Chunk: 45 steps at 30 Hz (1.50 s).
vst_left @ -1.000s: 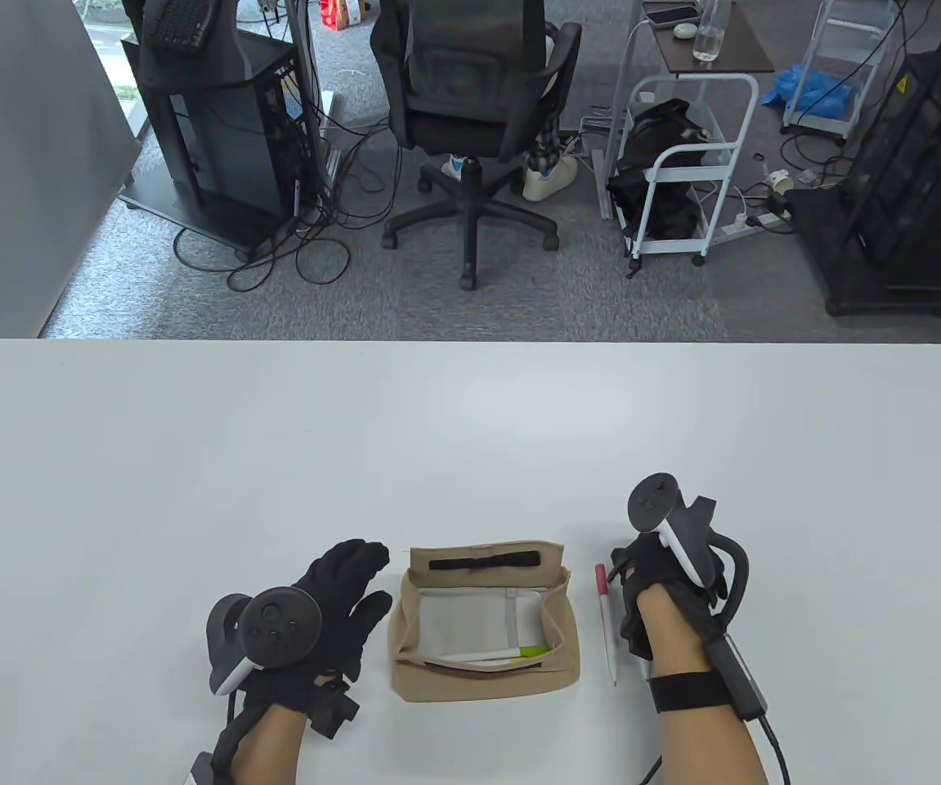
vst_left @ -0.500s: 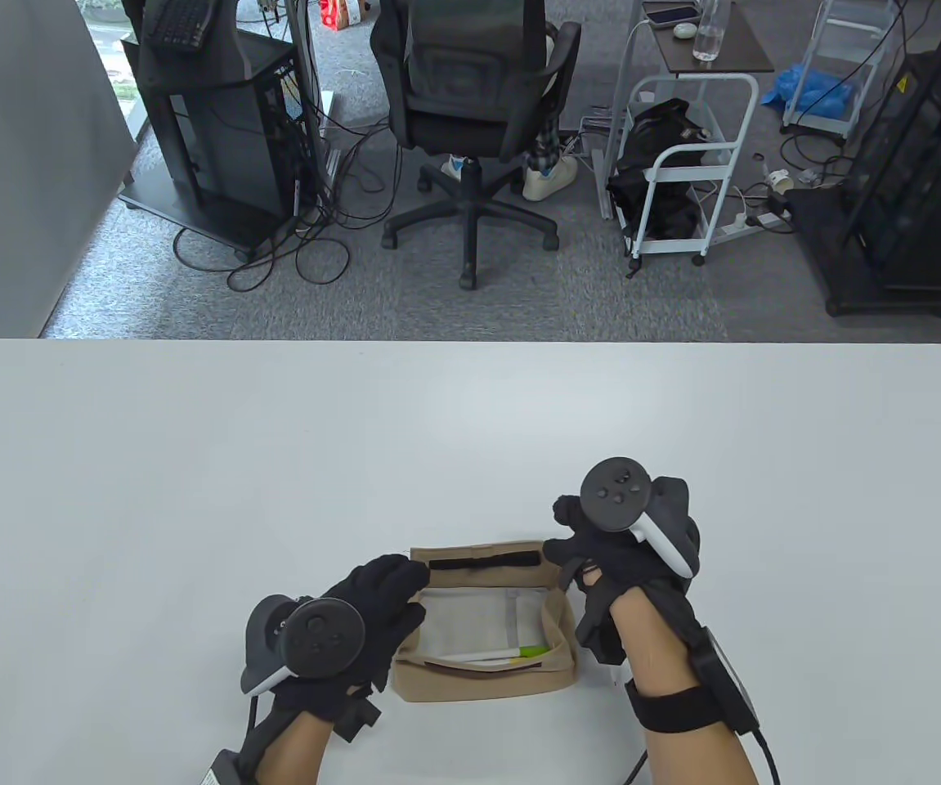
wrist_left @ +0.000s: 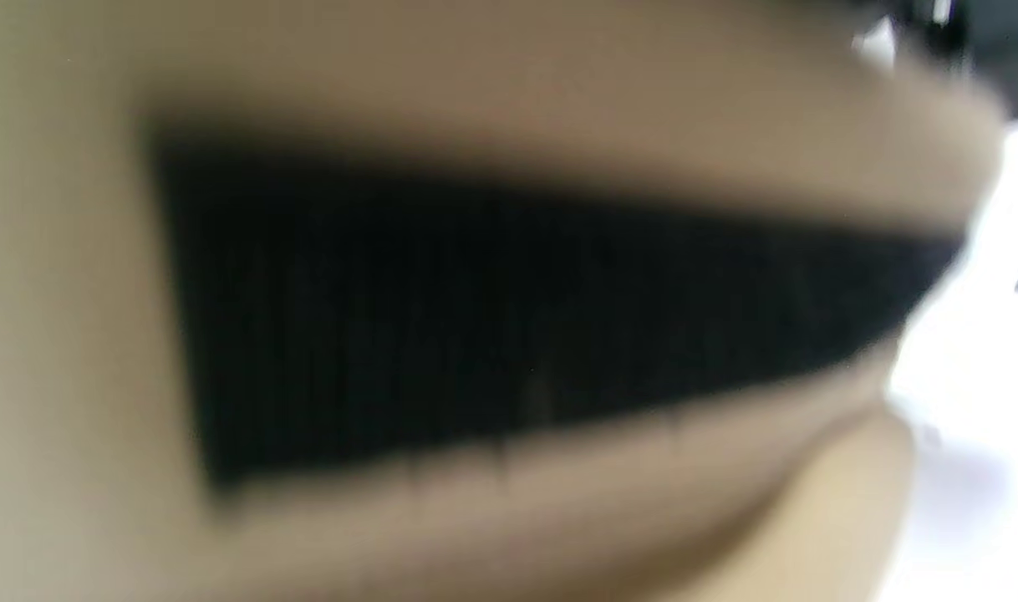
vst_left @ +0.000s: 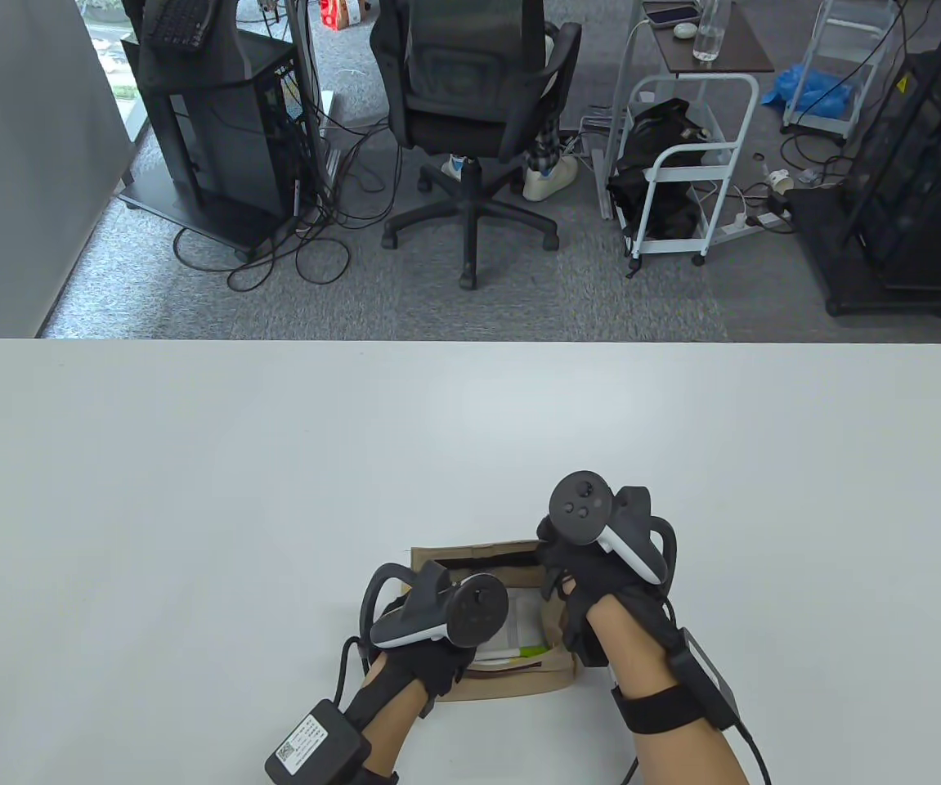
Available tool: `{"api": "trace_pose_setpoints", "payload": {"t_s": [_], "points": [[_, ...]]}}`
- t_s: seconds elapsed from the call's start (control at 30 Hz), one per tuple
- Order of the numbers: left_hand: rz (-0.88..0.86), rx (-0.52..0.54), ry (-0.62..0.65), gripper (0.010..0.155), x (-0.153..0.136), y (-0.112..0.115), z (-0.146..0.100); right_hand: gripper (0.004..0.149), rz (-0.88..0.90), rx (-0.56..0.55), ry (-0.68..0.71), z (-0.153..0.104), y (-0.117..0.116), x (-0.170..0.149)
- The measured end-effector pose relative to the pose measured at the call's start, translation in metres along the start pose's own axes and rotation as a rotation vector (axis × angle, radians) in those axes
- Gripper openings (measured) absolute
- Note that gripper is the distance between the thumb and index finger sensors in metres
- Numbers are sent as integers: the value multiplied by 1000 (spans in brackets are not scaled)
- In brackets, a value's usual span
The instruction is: Twist to extend twist pen refills
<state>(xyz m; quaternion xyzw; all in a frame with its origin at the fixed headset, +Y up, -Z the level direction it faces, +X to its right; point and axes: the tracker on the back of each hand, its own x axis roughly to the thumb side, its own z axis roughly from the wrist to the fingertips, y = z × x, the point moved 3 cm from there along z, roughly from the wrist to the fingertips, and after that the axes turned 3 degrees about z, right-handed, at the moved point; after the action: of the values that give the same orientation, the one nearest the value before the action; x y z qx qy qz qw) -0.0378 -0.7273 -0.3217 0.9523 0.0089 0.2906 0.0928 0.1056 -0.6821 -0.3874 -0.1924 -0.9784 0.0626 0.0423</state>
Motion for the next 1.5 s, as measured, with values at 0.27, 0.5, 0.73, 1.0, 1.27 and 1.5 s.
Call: {"api": "trace_pose_setpoints", "payload": {"t_s": [0.27, 0.5, 0.73, 1.0, 1.27, 1.5], "points": [[88, -139, -66, 64, 4, 25, 1, 44, 2, 2, -7, -1, 0, -1], [116, -161, -90, 57, 8, 31, 2, 44, 0, 1, -10, -1, 0, -1], [166, -145, -96, 49, 11, 35, 3, 44, -9, -4, -11, -1, 0, -1], [89, -150, -100, 50, 5, 36, 4, 44, -10, -6, -11, -1, -1, -1], [22, -166, -93, 50, -3, 40, 0, 43, -11, -8, 3, -1, -2, 0], [-166, -94, -93, 50, -22, 26, -14, 42, -5, -2, 18, 0, -4, 2]]}}
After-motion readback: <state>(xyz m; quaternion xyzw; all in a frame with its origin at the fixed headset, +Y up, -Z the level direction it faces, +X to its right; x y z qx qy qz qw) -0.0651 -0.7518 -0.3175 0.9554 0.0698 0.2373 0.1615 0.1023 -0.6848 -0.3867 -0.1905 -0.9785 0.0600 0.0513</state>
